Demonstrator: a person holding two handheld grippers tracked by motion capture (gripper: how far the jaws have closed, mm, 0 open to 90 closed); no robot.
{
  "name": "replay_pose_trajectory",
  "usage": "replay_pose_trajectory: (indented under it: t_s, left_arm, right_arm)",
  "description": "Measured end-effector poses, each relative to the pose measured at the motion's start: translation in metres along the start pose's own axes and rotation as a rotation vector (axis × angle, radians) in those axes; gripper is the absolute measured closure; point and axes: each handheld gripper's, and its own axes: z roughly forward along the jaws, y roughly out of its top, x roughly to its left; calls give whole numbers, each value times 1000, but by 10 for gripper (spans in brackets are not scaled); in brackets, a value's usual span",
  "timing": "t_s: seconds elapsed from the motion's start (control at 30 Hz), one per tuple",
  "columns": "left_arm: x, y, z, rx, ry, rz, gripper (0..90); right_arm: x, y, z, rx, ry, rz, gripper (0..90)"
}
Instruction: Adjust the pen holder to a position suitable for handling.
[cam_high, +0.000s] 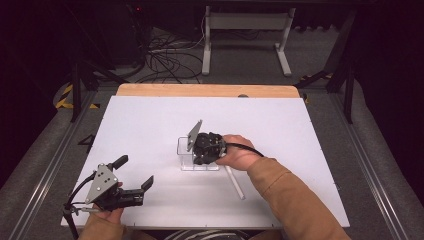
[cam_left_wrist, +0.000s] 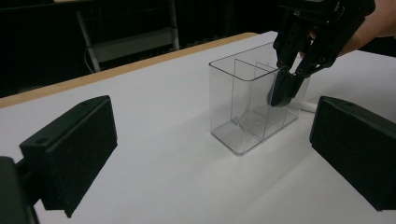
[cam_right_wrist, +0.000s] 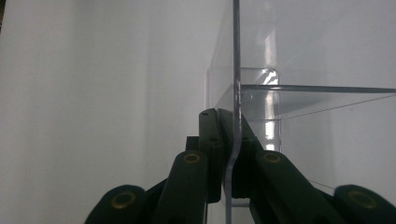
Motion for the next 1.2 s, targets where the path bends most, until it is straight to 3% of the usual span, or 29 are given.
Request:
replay_pose_trajectory:
  t_s: [0.33, 0.43, 0.6, 0.8, 0.9, 1.2]
  left_arm:
    - [0, 0, 0, -3, 1, -1, 16]
    - [0, 0, 0, -3, 1, 0, 16]
    - [0, 0, 0, -3, 2, 0, 16]
    - [0, 0, 1, 0, 2, -2, 16]
    - [-1, 0, 2, 1, 2, 3, 16]
    - [0, 1, 3, 2, 0, 4, 16]
  right_arm:
    - [1, 0, 1, -3, -6, 2, 861]
    - [1, 0, -3, -24, -4, 16, 776]
    - [1, -7, -25, -129, -30, 76, 600]
    - [9, -23, -58, -330, -98, 164, 389]
    - [13, -30, -69, -378, -134, 180, 338]
    - [20, -35, -83, -452, -223, 202, 171]
